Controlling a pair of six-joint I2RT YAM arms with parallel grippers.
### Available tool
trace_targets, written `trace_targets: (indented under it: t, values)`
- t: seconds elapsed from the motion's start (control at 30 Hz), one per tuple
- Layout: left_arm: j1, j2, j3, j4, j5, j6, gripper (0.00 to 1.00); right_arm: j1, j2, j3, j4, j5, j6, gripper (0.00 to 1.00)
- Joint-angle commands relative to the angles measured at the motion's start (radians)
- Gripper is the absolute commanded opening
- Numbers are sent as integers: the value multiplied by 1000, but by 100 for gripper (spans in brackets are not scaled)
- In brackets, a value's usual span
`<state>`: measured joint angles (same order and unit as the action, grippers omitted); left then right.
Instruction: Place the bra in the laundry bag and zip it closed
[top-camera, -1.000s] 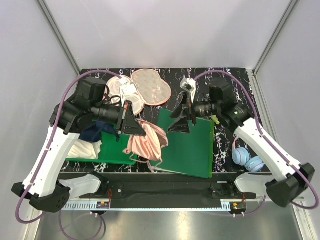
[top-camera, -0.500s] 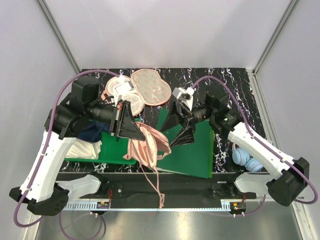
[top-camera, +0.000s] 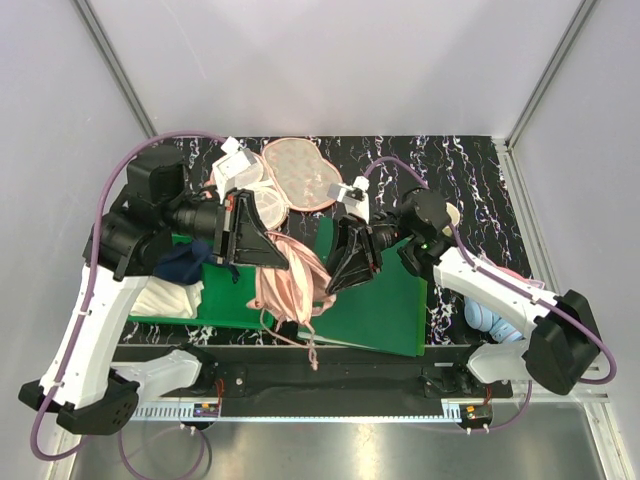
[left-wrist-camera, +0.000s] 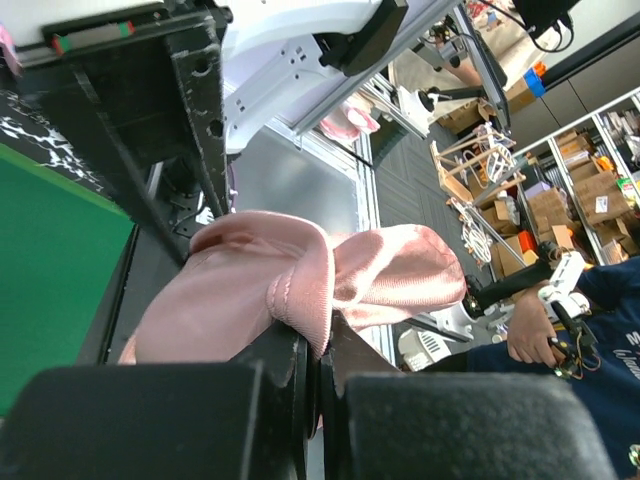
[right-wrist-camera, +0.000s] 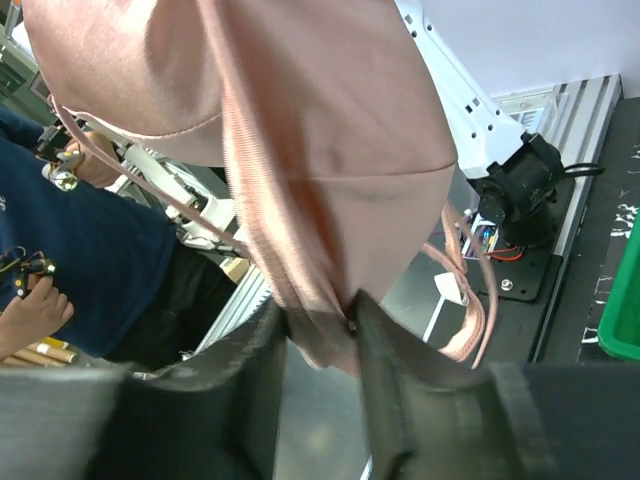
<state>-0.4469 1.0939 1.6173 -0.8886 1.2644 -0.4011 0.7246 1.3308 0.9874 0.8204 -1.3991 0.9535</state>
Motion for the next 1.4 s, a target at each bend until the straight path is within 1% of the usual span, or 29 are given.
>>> trace_targets:
  t: [0.0, 0.03, 0.07, 0.1, 0.13, 0.17, 0.2, 0.23, 0.27, 0.3, 0.33, 0.37, 0.4, 0.43, 0.47, 0.5, 0.53, 0.57, 0.6, 0.67, 0.73, 0.77, 0.87, 0.9, 0.97, 1.0, 1.07, 1.2, 1.37]
  values:
    - [33, -25, 9, 54, 50, -21, 0, 10, -34, 25, -83, 8, -37, 27]
    - [39, -29, -3, 54, 47, -18, 0, 9, -41, 43, -133, 8, -67, 21]
    - [45, -35, -11, 56, 43, -18, 0, 9, -48, 49, -183, 14, -141, 16]
    - [65, -49, -23, 56, 24, -15, 0, 7, -67, 57, -313, 23, -189, 2]
    - [77, -60, -42, 51, 7, -5, 0, 6, -76, 81, -401, 31, -247, 0]
    - [86, -71, -52, 30, -16, 8, 0, 6, -84, 103, -508, 72, -416, 0]
    - [96, -78, -60, 1, -101, 31, 0, 4, -93, 134, -807, 124, -535, 0]
    - [96, -91, -68, -41, -156, 97, 0, 3, -94, 207, -969, 185, -652, 0]
    - [96, -88, -66, -137, -221, 128, 0, 2, -91, 242, -1086, 328, -837, 0]
    - [94, -80, -68, -189, -385, 174, 0, 2, -84, 276, -1271, 433, -911, 0]
    - [93, -59, -68, -240, -443, 198, 0, 2, -75, 333, -1328, 544, -949, 0]
    - [91, -48, -77, -307, -491, 214, 0, -1, -62, 359, -1371, 739, -1042, 0]
    - [85, -45, -82, -322, -660, 212, 0, -1, -27, 388, -1435, 828, -1076, 0]
    - [86, -36, -89, -323, -716, 209, 0, -4, -3, 442, -1458, 898, -1113, 0]
    - [86, -26, -108, -316, -764, 205, 0, -4, 45, 467, -1477, 1043, -1174, 0]
    - [86, -20, -117, -314, -927, 150, 0, -4, 68, 493, -1477, 1118, -1200, 0]
    - [86, -16, -134, -265, -969, 139, 0, -5, 93, 540, -1475, 1197, -1248, 0]
    - [86, -9, -151, -239, -996, 137, 0, -8, 144, 565, -1468, 1358, -1266, 0]
    - [85, -9, -177, -210, -1098, 107, 0, -13, 172, 594, -1468, 1393, -1288, 0]
    - [86, 6, -189, -142, -1189, 90, 0, -42, 241, 675, -1442, 1506, -1363, 0]
    - [86, 21, -195, -81, -1314, 47, 0, -57, 295, 764, -1429, 1554, -1456, 0]
    - [86, 32, -200, -55, -1377, 36, 0, -71, 345, 792, -1399, 1619, -1484, 0]
    - [85, 114, -200, 65, -1425, -45, 0, -111, 456, 919, -1353, 1661, -1543, 0]
    - [85, 141, -191, 117, -1435, -65, 0, -122, 487, 1004, -1350, 1661, -1556, 0]
    - [74, 194, -172, 164, -1454, -97, 0, -134, 573, 1085, -1334, 1667, -1591, 0]
    - [68, 263, -142, 201, -1465, -102, 0, -139, 602, 1161, -1325, 1684, -1614, 0]
    - [51, 335, -99, 224, -1487, -107, 0, -152, 686, 1281, -1322, 1721, -1619, 0]
    - [34, 503, 2, 264, -1518, -172, 0, -159, 780, 1370, -1258, 1743, -1639, 0]
    - [37, 598, 1, 338, -1456, -310, 0, -160, 919, 1500, -1198, 1784, -1665, 0]
